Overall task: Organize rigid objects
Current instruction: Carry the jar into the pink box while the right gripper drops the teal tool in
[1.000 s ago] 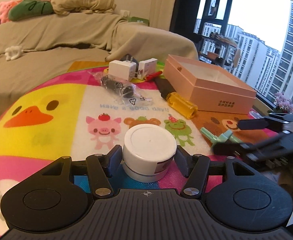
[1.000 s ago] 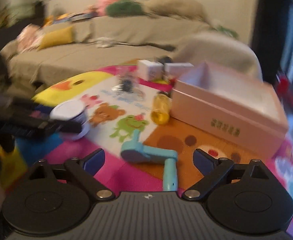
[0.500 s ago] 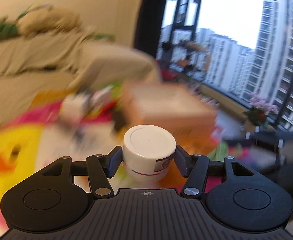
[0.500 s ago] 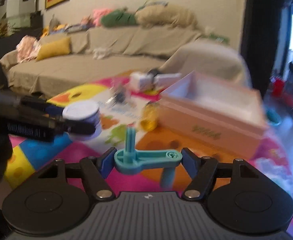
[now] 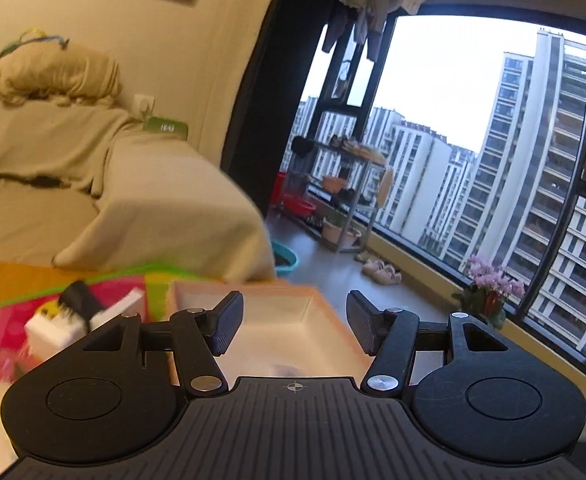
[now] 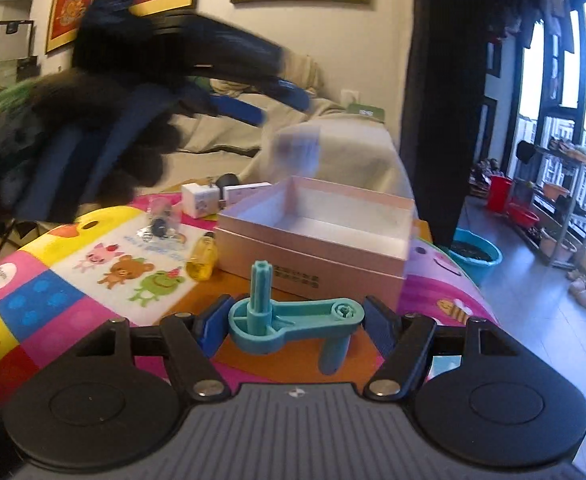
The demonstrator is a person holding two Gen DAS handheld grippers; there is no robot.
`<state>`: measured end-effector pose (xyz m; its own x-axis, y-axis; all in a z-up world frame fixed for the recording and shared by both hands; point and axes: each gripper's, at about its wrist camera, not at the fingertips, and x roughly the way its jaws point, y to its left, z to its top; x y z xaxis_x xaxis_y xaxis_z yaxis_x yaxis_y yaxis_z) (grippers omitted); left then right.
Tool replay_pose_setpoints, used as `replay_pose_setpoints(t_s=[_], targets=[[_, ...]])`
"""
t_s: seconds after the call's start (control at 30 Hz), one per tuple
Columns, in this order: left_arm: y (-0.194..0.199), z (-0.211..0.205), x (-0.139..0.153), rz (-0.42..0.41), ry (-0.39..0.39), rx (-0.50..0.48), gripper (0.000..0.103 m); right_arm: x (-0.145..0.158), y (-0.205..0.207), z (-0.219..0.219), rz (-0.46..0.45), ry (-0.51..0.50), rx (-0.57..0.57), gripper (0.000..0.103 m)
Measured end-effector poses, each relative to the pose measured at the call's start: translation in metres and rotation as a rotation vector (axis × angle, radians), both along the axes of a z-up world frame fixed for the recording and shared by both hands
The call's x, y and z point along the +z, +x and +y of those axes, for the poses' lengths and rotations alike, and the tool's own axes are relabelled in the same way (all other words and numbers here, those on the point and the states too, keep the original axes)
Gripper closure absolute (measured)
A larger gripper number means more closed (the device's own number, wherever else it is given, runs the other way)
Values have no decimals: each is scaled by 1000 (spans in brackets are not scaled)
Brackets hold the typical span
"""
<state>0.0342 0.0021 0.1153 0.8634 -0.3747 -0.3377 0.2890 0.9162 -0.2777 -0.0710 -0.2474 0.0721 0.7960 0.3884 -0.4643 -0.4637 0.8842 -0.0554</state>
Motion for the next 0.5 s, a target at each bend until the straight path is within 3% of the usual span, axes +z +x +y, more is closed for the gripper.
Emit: replay_pose_setpoints(t_s=[0.3, 0.5], targets=[[-47, 69, -67, 185, -43, 140, 41, 8, 21, 4, 31, 34, -3, 33], [-53, 73, -85, 260, 2, 115, 41, 56, 85, 11, 56, 131, -30, 33]])
